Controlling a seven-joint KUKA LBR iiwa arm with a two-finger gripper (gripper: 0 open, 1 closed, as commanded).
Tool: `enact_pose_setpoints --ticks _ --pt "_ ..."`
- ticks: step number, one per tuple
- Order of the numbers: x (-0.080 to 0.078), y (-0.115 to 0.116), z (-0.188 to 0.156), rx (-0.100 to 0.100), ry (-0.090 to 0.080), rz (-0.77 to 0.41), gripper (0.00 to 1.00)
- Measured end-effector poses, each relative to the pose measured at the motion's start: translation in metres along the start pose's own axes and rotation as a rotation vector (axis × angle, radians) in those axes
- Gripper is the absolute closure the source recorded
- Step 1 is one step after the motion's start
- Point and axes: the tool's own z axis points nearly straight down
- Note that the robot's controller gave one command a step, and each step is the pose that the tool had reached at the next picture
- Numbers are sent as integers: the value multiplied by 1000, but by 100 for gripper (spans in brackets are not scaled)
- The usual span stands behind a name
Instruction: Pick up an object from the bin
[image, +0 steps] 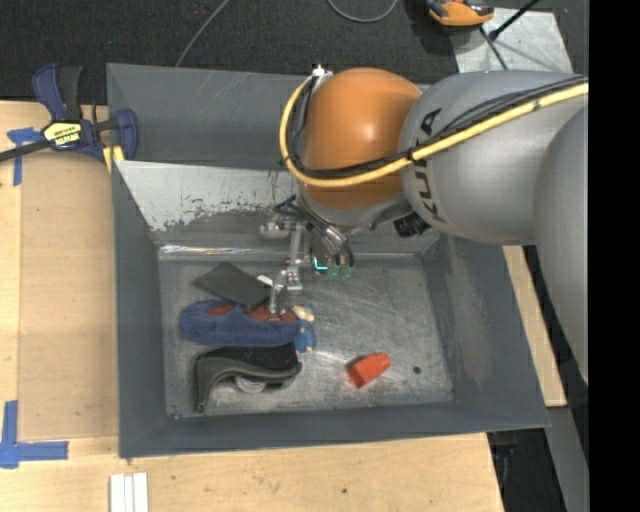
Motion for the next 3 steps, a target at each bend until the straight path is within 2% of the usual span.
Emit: enact_pose_setpoints --ticks 1,2,3 --pt "1 59 47 -2 -3 9 0" --pt "13 66 51 -2 -17 68 0" --pt "20 70 61 -1 -25 218 0"
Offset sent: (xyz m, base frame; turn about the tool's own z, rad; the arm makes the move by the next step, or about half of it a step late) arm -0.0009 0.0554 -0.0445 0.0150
